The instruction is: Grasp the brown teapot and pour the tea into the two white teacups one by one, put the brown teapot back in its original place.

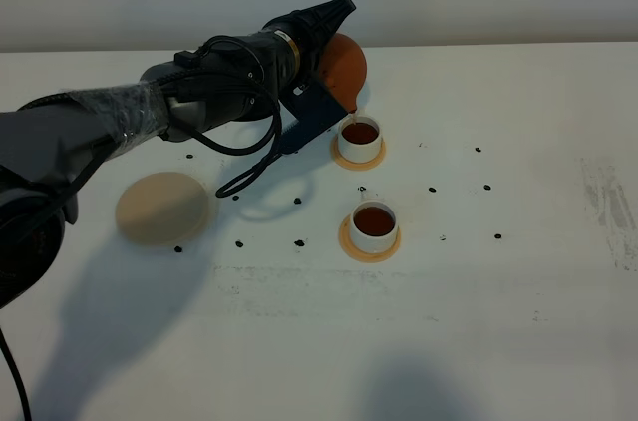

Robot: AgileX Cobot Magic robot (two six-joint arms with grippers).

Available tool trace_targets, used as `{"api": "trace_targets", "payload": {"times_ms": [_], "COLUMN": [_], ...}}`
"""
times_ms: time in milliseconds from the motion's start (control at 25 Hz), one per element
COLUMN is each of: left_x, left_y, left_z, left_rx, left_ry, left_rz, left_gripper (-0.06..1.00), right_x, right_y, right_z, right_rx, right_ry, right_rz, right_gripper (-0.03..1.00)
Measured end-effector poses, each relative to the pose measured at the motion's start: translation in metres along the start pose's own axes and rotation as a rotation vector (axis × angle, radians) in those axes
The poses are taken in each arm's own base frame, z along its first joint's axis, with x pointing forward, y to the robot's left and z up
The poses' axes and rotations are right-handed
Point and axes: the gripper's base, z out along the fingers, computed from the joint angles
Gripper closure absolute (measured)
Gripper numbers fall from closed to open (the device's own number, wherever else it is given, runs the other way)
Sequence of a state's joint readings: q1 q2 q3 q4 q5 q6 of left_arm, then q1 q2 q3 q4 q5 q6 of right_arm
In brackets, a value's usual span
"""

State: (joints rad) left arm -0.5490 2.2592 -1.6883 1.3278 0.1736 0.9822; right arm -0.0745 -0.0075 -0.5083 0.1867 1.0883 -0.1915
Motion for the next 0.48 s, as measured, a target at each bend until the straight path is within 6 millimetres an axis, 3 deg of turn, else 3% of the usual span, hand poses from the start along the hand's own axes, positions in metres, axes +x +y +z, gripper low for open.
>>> {"api": "trace_targets", "payload": {"times_ms": [480], "left_x": [0.0], "left_y": [0.0005], "left_z": [0.0], "left_rx": [-0.006], "left_ry": [0.0], "left_rz": [0.021], "left_gripper": [0.83], "right_x": [0.0], "right_y": [0.0], "right_z": [0.0], "right_rx": [0.0], "right_ry": [0.0], "right_rz": [0.0], "right_gripper": [0.53]}}
